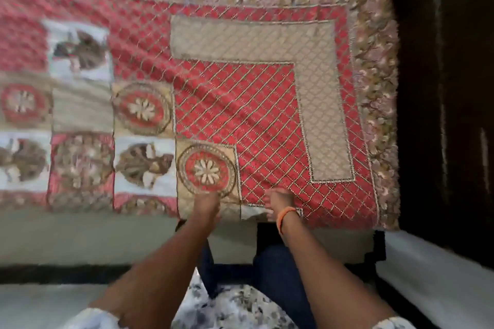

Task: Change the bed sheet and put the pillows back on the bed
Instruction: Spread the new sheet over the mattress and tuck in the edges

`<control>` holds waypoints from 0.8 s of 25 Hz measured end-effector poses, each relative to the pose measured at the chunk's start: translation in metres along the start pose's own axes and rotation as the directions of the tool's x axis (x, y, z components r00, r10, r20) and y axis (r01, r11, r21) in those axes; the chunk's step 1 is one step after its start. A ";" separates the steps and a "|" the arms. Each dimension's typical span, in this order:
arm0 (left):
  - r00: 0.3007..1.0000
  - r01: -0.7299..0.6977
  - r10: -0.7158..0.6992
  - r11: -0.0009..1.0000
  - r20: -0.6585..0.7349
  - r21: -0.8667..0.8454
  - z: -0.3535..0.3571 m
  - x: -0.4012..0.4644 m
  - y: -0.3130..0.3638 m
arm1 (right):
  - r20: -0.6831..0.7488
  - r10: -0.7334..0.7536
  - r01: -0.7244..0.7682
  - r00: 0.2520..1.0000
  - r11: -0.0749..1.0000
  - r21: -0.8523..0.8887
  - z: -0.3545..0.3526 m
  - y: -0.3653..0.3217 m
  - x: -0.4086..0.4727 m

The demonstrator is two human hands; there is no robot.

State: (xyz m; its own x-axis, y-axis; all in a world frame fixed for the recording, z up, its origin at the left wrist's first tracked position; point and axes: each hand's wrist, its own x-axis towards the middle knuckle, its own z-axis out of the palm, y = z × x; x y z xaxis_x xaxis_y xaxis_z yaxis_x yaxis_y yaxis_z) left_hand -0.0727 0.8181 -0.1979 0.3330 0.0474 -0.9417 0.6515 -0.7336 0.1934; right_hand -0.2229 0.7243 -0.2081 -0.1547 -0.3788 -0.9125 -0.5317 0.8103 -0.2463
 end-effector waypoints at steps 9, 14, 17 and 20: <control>0.985 0.133 -0.172 0.750 0.003 -0.648 0.048 0.020 -0.106 | 0.448 -0.269 0.519 0.853 0.331 -0.788 0.020 -0.020 0.035; 0.996 0.088 -0.047 0.571 0.074 -0.816 0.078 0.054 -0.140 | 0.730 -0.337 0.678 0.594 -0.278 -0.680 0.053 -0.005 0.037; 0.999 -0.033 -0.008 0.512 -0.043 -0.858 0.098 0.070 -0.164 | 0.856 -0.297 0.662 0.422 -0.545 -0.515 0.075 0.010 0.040; 0.993 -0.113 0.069 0.388 -0.094 -0.915 0.117 0.075 -0.178 | 0.896 -0.308 0.620 0.320 -0.647 -0.444 0.085 0.022 0.045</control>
State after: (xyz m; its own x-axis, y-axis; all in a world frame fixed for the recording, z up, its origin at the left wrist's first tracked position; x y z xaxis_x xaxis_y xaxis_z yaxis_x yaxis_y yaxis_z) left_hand -0.2433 0.8725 -0.3347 0.4398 0.0598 -0.8961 0.8384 0.3303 0.4335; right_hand -0.1709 0.7629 -0.2818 0.8603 0.0299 -0.5090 -0.1213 -0.9576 -0.2613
